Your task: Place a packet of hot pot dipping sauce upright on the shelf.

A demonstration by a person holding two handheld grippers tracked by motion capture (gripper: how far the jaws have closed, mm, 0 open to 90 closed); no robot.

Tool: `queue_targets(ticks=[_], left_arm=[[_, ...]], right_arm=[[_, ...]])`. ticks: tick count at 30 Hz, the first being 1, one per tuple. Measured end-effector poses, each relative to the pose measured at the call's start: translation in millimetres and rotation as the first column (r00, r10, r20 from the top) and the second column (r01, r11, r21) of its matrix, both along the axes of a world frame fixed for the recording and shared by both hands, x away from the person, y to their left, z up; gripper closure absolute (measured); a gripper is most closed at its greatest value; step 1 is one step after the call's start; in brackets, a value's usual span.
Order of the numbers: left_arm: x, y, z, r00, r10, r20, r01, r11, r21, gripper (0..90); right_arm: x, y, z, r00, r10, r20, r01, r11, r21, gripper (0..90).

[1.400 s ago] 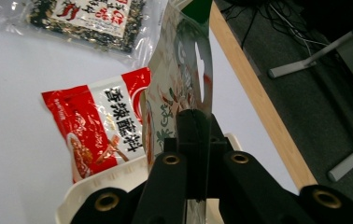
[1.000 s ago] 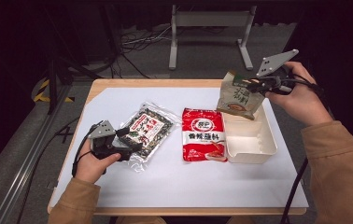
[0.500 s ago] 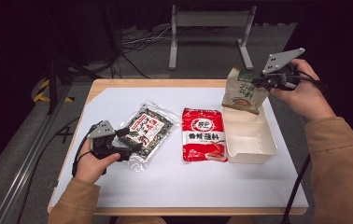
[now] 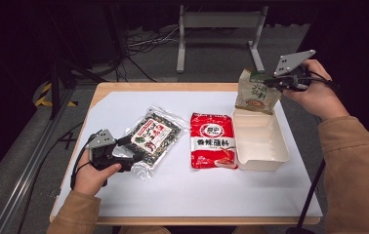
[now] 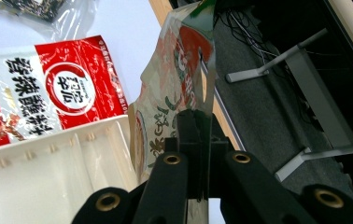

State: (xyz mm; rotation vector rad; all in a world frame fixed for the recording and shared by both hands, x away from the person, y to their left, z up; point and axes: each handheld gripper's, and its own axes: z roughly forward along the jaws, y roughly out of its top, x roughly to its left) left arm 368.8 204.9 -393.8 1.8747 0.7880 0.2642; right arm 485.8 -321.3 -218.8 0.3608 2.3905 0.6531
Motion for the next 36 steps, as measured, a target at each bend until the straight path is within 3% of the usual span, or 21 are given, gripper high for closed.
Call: queue_targets(ticks=[10,18,36], left_arm=[[-4.2,6.8,-2.2,0.9998,0.021,-0.005,-0.021,0.9998,0.000,17.7],[-3.9,6.9,-3.0,0.9998,0.019,-0.009,-0.019,0.9998,0.003,17.8],[-2.7,6.0,-4.3,0.9998,0.020,-0.006,-0.020,0.9998,0.006,17.8]], right_arm=[[13.9,0.9,-14.1,0.9999,0.006,-0.016,-0.007,0.9995,-0.031,89.6],[21.5,4.3,-21.0,1.0000,0.003,-0.003,-0.003,0.9978,-0.067,89.5],[29.1,1.8,-38.9,0.9997,-0.011,-0.021,0.010,0.9981,-0.060,89.4]])
